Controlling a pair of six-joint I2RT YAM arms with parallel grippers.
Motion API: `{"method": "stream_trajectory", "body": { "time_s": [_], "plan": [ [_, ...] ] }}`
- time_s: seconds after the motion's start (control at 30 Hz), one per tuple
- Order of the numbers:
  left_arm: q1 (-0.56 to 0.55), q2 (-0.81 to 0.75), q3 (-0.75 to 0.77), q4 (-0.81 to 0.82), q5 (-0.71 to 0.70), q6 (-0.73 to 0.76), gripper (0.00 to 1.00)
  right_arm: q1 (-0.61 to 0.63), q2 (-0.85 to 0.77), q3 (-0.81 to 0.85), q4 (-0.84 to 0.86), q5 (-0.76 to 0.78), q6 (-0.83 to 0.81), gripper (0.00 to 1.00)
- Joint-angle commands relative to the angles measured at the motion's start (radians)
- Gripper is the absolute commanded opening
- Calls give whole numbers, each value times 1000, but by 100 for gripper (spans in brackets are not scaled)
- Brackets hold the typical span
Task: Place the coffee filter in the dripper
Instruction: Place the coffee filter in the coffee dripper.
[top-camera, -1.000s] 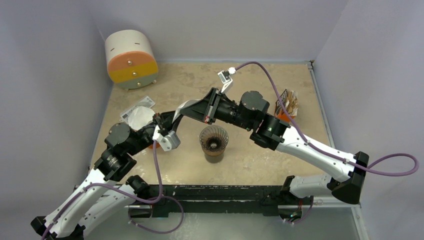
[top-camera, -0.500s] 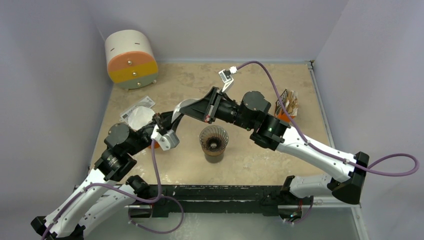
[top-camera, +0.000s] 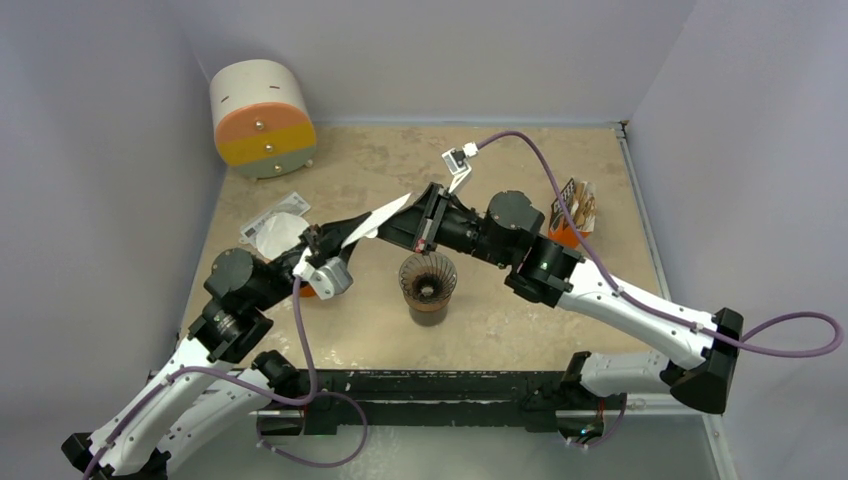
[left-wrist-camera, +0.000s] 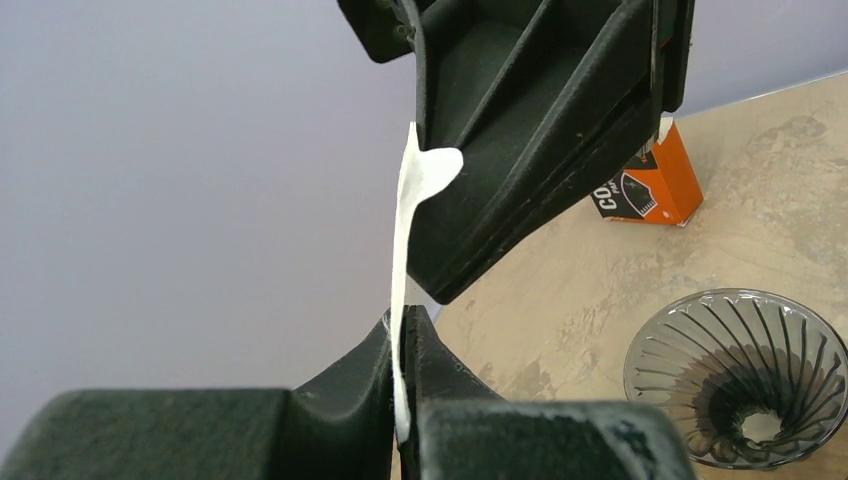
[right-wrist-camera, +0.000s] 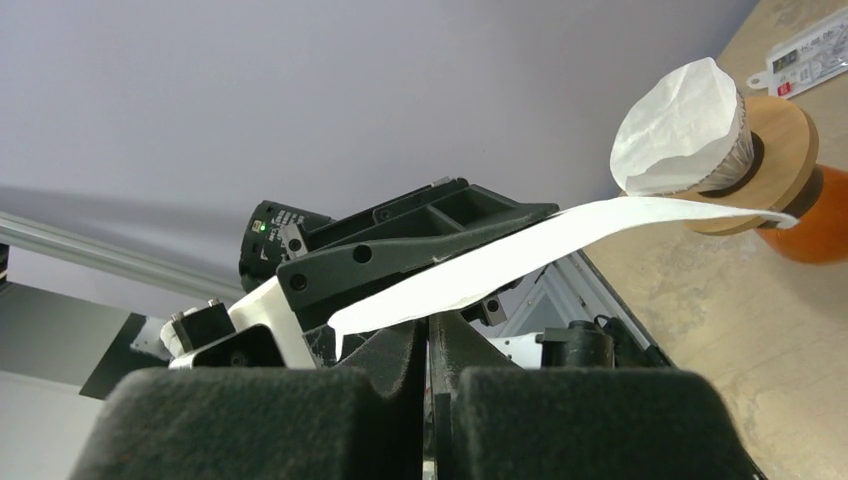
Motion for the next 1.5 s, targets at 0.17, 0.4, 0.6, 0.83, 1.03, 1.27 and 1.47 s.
{"method": "stream_trajectory", "body": {
  "time_s": [0.17, 0.4, 0.6, 0.83, 1.03, 1.27, 1.47],
  "plan": [
    [-4, -7, 4, 47, -52, -26, 0, 4, -67, -32, 39, -5, -29, 0],
    [-4, -1, 4, 83, -197, -51, 0, 3, -115, -86, 4, 28, -34, 15],
    [-4, 11, 6, 79, -245, -24, 0, 4, -121, -69, 26, 8, -45, 32],
    [-4, 16, -3, 77, -261, 16, 0, 4, -88, -3, 37, 52, -35, 41],
    [-4, 29, -5, 81, -255, 28, 0, 4, -53, 50, 34, 95, -24, 41],
    [-5, 44, -6, 101, -244, 28, 0, 4, -27, 78, 13, 140, -7, 38],
    [-4, 48, -3, 108, -234, 22, 0, 4, -10, 90, 13, 141, -4, 36]
  ]
}}
